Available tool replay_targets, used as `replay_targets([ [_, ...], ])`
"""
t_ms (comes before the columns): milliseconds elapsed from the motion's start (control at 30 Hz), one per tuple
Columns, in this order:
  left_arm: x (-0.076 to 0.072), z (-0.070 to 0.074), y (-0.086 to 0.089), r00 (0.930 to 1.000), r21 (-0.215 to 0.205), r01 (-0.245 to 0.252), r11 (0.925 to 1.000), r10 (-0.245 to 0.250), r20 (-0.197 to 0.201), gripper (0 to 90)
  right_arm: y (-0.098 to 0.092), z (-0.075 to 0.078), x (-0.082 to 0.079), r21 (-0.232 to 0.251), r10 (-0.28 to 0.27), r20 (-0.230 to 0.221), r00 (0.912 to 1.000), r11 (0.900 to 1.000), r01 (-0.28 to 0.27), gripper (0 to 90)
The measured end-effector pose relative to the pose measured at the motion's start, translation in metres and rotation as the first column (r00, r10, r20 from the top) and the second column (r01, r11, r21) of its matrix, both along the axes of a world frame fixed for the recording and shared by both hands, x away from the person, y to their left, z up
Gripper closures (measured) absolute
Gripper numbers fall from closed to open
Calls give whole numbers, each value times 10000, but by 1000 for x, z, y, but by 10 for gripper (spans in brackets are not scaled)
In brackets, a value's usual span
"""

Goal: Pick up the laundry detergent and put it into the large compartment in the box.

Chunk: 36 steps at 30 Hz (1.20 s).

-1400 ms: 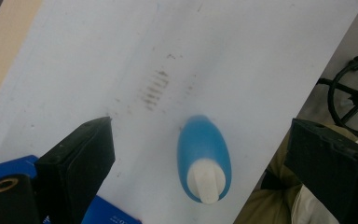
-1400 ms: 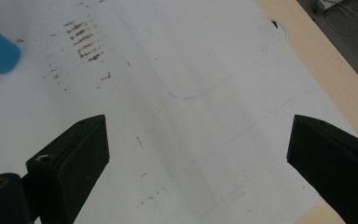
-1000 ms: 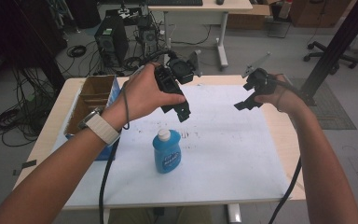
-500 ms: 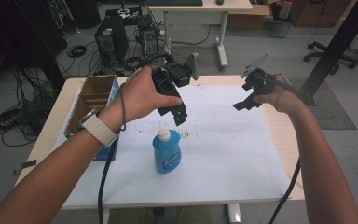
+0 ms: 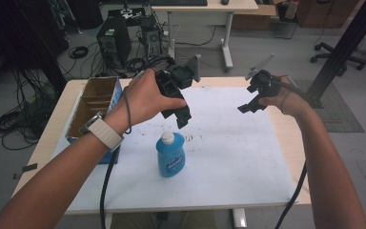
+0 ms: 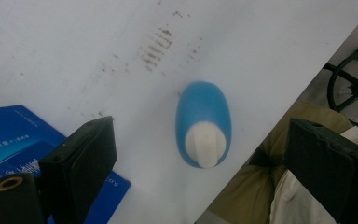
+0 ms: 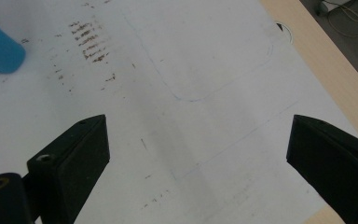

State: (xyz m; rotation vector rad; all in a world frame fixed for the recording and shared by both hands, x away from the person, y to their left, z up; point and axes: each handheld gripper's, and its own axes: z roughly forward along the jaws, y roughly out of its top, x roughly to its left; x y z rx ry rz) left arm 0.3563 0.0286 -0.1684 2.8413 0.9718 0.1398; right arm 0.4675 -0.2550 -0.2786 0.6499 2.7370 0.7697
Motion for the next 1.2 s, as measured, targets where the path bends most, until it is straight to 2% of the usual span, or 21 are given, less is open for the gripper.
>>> replay_targets([
  [300,0,-6,0,9995,241,-159,9996,165,-272,99,0,0,-1,-19,14,-25,10000,10000,-14,60],
  [867,-1,-18,3,9986,273,-223,9994,236,-478,100,2,-1,-1,-58,53,-60,10000,10000,-54,60],
  [1200,-2,-25,8,9983,158,-369,9992,376,-440,95,3,-1,-1,-44,66,-66,10000,10000,-66,60],
])
